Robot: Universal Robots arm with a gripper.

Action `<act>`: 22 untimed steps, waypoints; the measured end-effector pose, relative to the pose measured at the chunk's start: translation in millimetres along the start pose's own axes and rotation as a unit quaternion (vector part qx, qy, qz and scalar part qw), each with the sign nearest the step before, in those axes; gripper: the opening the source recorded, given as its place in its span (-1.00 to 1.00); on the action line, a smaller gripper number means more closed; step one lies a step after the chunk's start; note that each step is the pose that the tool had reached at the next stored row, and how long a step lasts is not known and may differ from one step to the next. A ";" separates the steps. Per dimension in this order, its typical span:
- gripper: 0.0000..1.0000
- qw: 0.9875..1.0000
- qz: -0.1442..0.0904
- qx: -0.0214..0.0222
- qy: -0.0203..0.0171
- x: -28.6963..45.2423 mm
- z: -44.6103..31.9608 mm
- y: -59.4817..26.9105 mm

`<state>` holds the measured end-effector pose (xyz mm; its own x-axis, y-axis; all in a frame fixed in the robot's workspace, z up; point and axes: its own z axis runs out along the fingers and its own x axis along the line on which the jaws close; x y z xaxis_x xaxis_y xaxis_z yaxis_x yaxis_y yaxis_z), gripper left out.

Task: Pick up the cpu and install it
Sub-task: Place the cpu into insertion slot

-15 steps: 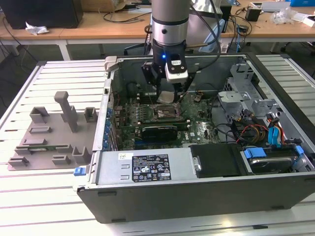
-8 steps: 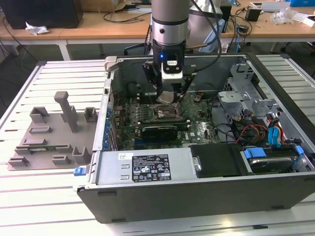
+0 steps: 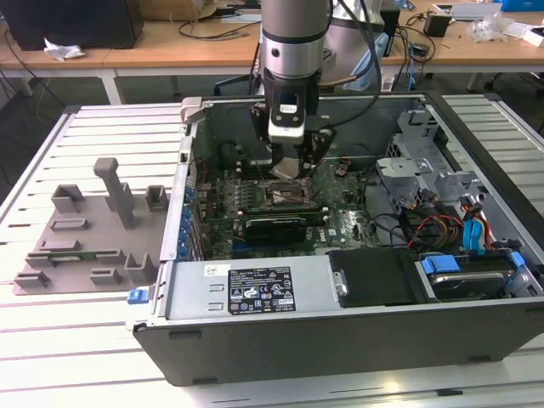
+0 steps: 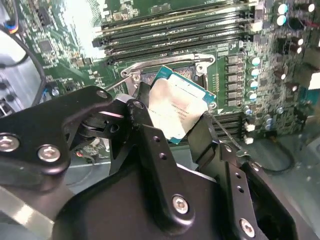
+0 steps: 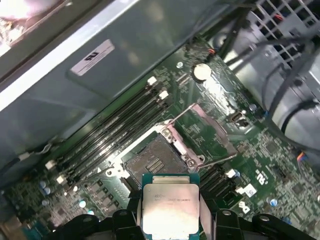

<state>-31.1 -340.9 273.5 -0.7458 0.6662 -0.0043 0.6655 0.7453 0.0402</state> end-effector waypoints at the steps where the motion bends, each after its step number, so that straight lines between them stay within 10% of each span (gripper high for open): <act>1: 0.09 1.000 0.008 0.000 0.000 0.0 0.0 0.0; 6: 0.09 0.998 0.063 0.000 -0.003 0.0 0.1 0.0; 11: 0.09 0.992 0.126 0.001 -0.005 0.0 0.2 0.0; 22: 0.09 0.971 0.238 0.001 -0.010 0.0 0.6 0.0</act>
<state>-31.1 -340.8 272.8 -0.3523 0.9359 -0.0043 0.9351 0.3522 0.0403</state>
